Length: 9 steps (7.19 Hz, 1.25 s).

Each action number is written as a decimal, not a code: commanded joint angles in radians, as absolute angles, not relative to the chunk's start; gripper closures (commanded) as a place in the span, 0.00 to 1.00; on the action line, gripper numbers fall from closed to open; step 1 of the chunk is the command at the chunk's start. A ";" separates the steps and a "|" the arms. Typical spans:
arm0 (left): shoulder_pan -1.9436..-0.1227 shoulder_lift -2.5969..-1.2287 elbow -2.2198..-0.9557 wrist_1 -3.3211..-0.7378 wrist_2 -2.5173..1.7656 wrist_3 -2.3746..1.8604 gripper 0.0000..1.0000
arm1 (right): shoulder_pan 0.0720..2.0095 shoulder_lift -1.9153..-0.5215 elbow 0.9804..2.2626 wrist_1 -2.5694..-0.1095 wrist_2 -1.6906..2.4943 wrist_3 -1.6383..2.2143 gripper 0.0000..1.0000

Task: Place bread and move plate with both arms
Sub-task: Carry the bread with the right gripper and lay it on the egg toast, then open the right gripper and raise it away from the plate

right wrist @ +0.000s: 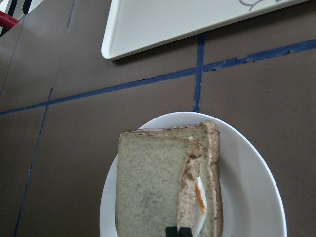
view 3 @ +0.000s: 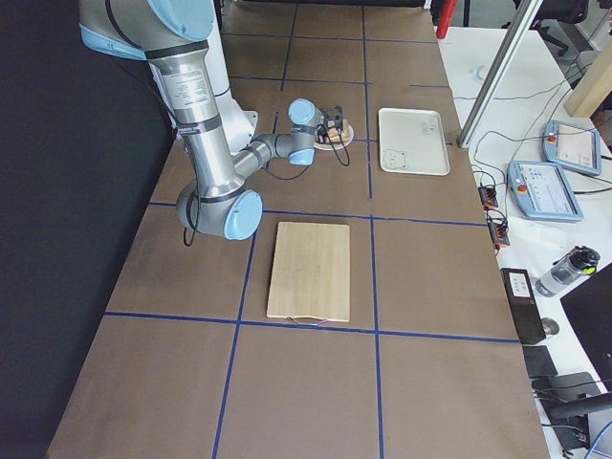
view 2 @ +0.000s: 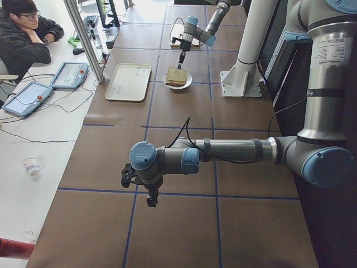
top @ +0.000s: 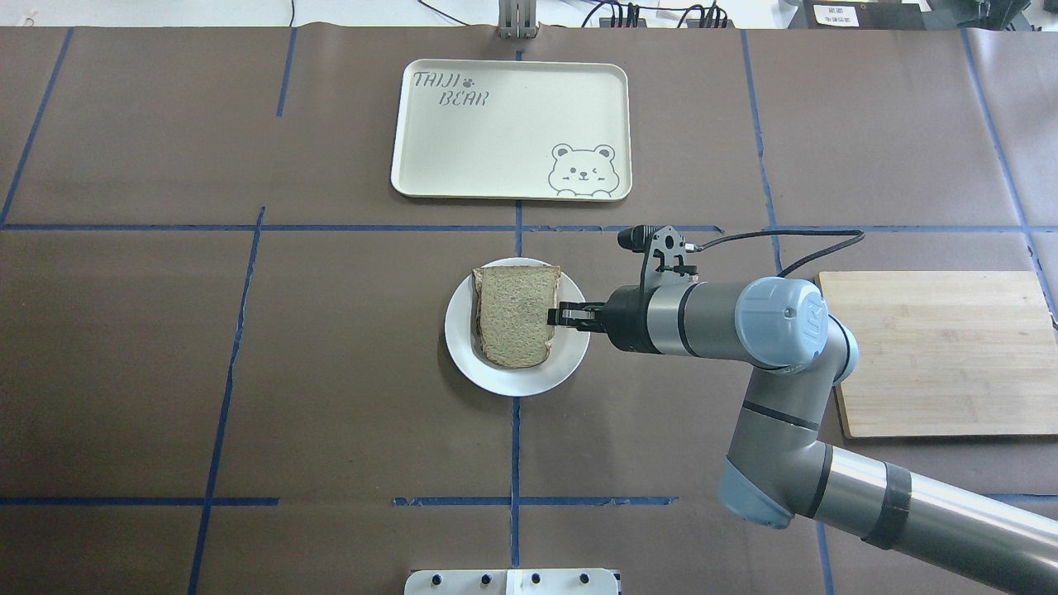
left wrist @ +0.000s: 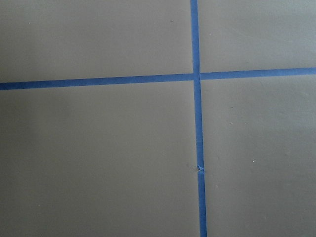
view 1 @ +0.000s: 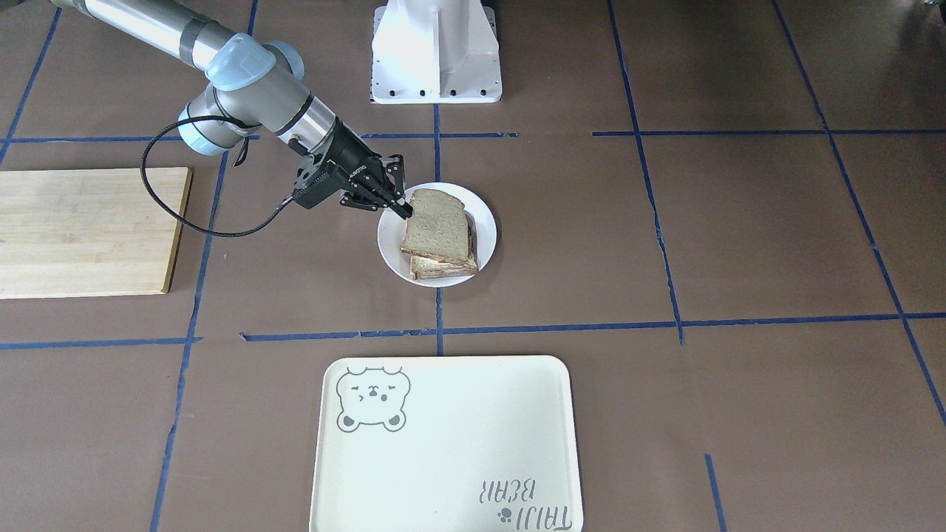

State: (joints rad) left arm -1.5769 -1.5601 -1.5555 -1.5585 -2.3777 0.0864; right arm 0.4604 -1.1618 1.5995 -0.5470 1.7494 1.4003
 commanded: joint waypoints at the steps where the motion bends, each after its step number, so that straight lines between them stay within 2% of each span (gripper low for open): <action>1: -1.577 -1.560 -1.559 -1.559 -2.378 0.086 0.00 | 0.451 -1.161 1.589 -0.555 1.746 1.397 0.16; 2: -1.577 -1.560 -1.560 -1.559 -2.378 0.086 0.00 | 0.453 -1.158 1.589 -0.558 1.744 1.405 0.00; 5: -1.574 -1.569 -1.600 -1.560 -2.378 0.087 0.00 | 0.523 -1.158 1.600 -0.602 1.797 1.405 0.00; 7: -1.548 -1.580 -1.661 -1.563 -2.399 0.074 0.00 | 0.676 -1.164 1.720 -0.890 1.981 1.390 0.00; 9: -1.470 -1.594 -1.741 -1.700 -2.424 -0.180 0.00 | 0.790 -1.175 1.778 -1.122 2.062 1.244 0.00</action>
